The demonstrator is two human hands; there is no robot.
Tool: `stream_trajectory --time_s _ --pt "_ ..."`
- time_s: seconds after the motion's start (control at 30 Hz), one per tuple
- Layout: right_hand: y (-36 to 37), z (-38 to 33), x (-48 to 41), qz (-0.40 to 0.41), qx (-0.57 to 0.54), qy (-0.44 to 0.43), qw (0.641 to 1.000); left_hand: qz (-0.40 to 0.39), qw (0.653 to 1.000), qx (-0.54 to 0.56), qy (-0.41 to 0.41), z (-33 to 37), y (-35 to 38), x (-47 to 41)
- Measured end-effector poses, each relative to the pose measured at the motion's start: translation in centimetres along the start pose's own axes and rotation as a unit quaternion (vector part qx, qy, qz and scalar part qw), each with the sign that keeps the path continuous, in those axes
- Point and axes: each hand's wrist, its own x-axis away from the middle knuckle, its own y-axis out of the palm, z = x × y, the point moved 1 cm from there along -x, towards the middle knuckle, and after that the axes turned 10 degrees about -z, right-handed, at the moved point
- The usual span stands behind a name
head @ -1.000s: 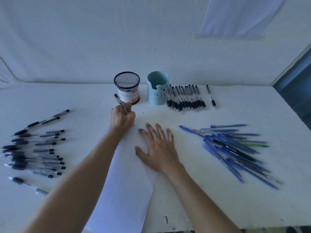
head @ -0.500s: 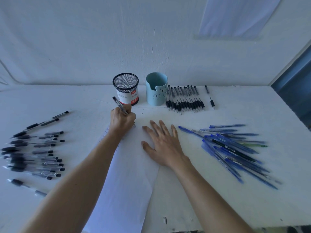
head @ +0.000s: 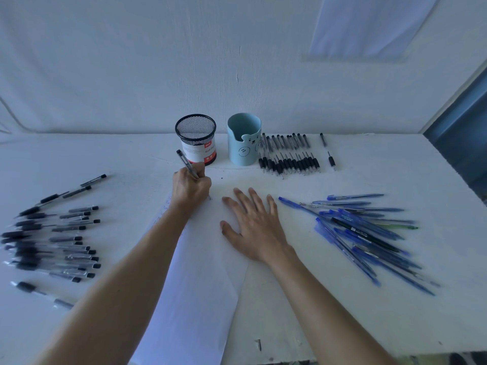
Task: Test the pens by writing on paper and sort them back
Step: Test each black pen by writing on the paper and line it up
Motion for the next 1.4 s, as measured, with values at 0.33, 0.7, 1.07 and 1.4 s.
stream_trajectory --time_s 0.33,0.7,1.07,1.4 --pt "0.0 0.1 0.0 -0.008 0.003 0.000 1.000 0.027 0.989 0.147 -0.005 -0.5 -0.6 -0.4" --pt "-0.2 0.1 0.2 0.019 -0.046 -0.003 0.999 -0.054 0.998 0.035 -0.003 0.9 -0.8 0.2" --pt "0.3 0.0 0.1 0.043 -0.037 0.009 0.998 -0.165 0.948 -0.265 -0.057 2.2 0.5 3.5" --pt "-0.2 -0.1 -0.7 0.105 -0.175 0.052 0.977 -0.012 0.953 -0.301 -0.016 -0.7 -1.0 4.3"
